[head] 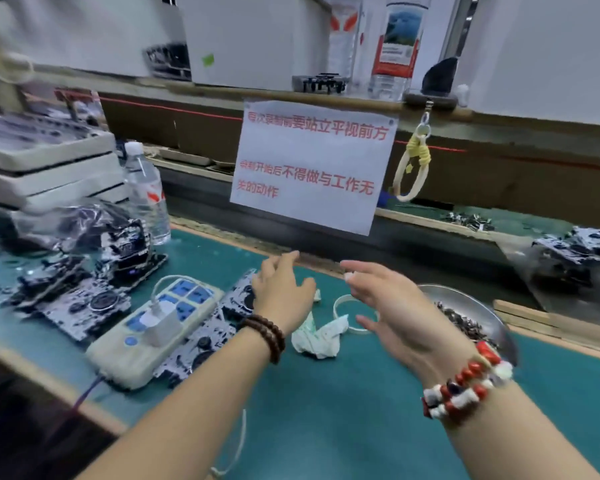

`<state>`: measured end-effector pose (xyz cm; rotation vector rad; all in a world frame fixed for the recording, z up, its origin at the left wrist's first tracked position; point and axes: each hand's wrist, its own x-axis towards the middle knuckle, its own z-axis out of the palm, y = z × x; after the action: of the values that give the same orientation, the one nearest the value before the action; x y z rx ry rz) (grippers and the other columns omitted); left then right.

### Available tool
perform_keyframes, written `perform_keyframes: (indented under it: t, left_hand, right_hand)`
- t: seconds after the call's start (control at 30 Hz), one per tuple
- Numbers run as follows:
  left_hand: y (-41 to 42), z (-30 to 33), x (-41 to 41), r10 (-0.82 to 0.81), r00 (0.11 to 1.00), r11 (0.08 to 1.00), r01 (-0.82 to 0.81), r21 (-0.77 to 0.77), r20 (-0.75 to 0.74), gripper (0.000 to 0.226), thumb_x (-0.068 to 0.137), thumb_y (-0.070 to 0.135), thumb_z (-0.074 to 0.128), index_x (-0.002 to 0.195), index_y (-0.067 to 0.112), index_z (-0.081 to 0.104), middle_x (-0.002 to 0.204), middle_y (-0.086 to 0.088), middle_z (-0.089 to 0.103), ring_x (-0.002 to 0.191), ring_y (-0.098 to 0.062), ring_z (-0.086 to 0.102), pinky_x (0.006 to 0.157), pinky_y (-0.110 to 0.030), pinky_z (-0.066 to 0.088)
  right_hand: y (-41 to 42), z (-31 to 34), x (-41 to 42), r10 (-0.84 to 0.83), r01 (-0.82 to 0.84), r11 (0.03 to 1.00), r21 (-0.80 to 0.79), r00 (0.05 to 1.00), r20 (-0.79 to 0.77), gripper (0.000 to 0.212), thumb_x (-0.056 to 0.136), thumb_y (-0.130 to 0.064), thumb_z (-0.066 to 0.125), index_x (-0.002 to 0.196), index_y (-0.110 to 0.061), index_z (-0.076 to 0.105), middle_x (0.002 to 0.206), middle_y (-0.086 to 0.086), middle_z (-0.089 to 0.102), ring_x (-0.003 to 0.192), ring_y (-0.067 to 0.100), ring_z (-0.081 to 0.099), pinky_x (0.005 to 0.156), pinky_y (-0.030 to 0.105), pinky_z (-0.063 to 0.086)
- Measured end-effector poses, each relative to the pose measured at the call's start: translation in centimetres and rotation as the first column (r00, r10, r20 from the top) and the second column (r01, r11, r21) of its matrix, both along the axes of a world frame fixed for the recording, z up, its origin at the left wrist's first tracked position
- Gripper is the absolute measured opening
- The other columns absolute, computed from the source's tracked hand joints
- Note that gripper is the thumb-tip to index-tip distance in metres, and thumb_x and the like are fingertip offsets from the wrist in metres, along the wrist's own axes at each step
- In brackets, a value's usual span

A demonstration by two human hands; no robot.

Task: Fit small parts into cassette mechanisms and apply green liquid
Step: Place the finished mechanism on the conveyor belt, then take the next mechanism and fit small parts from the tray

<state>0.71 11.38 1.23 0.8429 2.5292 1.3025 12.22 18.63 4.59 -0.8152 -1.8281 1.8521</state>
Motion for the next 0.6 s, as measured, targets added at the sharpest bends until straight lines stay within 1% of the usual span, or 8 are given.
perform_keyframes:
  t: [0.1, 0.23, 0.3, 0.37, 0.4, 0.47, 0.53, 0.6]
  left_hand:
    - [-2.0, -2.6, -2.3, 0.048, 0.991, 0.964, -0.079, -0.254, -0.129, 0.056, 0.092, 0.026, 0.046, 0.143, 0.02, 0.025, 0.145, -0.009, 0.028, 0.135, -0.03, 0.017, 0.108, -0.036, 0.021]
    - [-2.8, -4.6, -4.4, 0.043, 0.986, 0.918, -0.103, -0.383, -0.162, 0.061, 0.091, 0.029, 0.045, 0.145, 0.018, 0.019, 0.145, -0.012, 0.025, 0.134, -0.035, 0.015, 0.111, -0.039, 0.017]
    - [-2.3, -4.9, -5.2, 0.015, 0.984, 0.898, -0.091, -0.43, -0.177, 0.065, 0.091, 0.03, 0.047, 0.146, 0.017, 0.016, 0.146, -0.012, 0.023, 0.134, -0.035, 0.014, 0.111, -0.039, 0.019]
    - [-1.4, -5.1, -6.1, -0.032, 0.976, 0.873, -0.077, -0.482, -0.214, 0.07, 0.09, 0.035, 0.049, 0.146, 0.015, 0.013, 0.148, -0.012, 0.02, 0.136, -0.034, 0.013, 0.111, -0.04, 0.022]
    - [-1.0, -5.2, -6.5, -0.062, 0.971, 0.853, -0.069, -0.517, -0.232, 0.075, 0.089, 0.04, 0.052, 0.146, 0.014, 0.011, 0.149, -0.012, 0.018, 0.137, -0.034, 0.012, 0.111, -0.041, 0.023]
    - [0.0, -5.3, -7.2, -0.122, 0.967, 0.803, -0.036, -0.595, -0.222, 0.087, 0.084, 0.051, 0.055, 0.147, 0.015, 0.007, 0.152, -0.011, 0.011, 0.139, -0.035, 0.009, 0.111, -0.043, 0.022]
    - [0.7, -5.5, -8.1, -0.165, 0.972, 0.741, 0.01, -0.672, -0.168, 0.096, 0.081, 0.059, 0.055, 0.148, 0.018, 0.001, 0.155, -0.011, 0.003, 0.14, -0.038, 0.006, 0.112, -0.046, 0.018]
    - [1.2, -5.7, -9.1, -0.197, 0.973, 0.666, 0.043, -0.745, -0.119, 0.098, 0.079, 0.063, 0.053, 0.148, 0.023, -0.004, 0.156, -0.012, -0.004, 0.14, -0.039, 0.009, 0.113, -0.047, 0.015]
  right_hand:
    - [-1.7, -2.1, -2.3, 0.068, -0.067, 0.998, -0.015, 0.994, 0.09, 0.019, 0.093, -0.014, 0.051, 0.107, -0.024, 0.059, 0.108, -0.005, 0.058, 0.101, 0.009, 0.05, 0.079, 0.031, 0.039]
    - [-2.9, -5.0, -5.1, 0.069, -0.06, 0.997, -0.052, 0.978, 0.199, 0.021, 0.094, -0.009, 0.047, 0.108, -0.02, 0.057, 0.113, 0.008, 0.059, 0.12, 0.031, 0.049, 0.088, 0.044, 0.047]
    - [-3.1, -6.5, -6.5, 0.062, -0.048, 0.996, -0.07, 0.974, 0.219, 0.027, 0.094, -0.005, 0.042, 0.114, -0.015, 0.056, 0.1, 0.002, 0.057, 0.1, 0.026, 0.058, 0.073, 0.034, 0.048]
    - [-3.1, -7.7, -7.4, 0.068, -0.056, 0.997, -0.058, 0.97, 0.235, 0.036, 0.094, 0.001, 0.037, 0.125, -0.009, 0.052, 0.105, 0.002, 0.054, 0.077, 0.014, 0.052, 0.062, 0.025, 0.041]
    - [-2.9, -8.3, -7.6, 0.065, -0.057, 0.998, -0.039, 0.968, 0.243, 0.039, 0.093, 0.003, 0.036, 0.128, -0.007, 0.05, 0.112, 0.003, 0.052, 0.079, 0.013, 0.052, 0.065, 0.025, 0.042]
    - [-2.4, -8.8, -7.7, 0.04, -0.046, 0.999, 0.017, 0.966, 0.257, 0.04, 0.092, 0.005, 0.035, 0.127, -0.007, 0.051, 0.122, 0.004, 0.051, 0.099, 0.016, 0.053, 0.085, 0.03, 0.046]
    - [-1.8, -8.7, -6.9, 0.027, -0.052, 0.994, 0.094, 0.967, 0.252, 0.037, 0.092, 0.003, 0.036, 0.121, -0.013, 0.054, 0.121, 0.0, 0.053, 0.11, 0.014, 0.051, 0.1, 0.032, 0.043]
    - [-0.8, -8.0, -5.6, 0.02, -0.058, 0.984, 0.166, 0.976, 0.217, 0.031, 0.092, 0.001, 0.041, 0.106, -0.02, 0.058, 0.113, -0.006, 0.058, 0.106, 0.013, 0.056, 0.095, 0.031, 0.047]
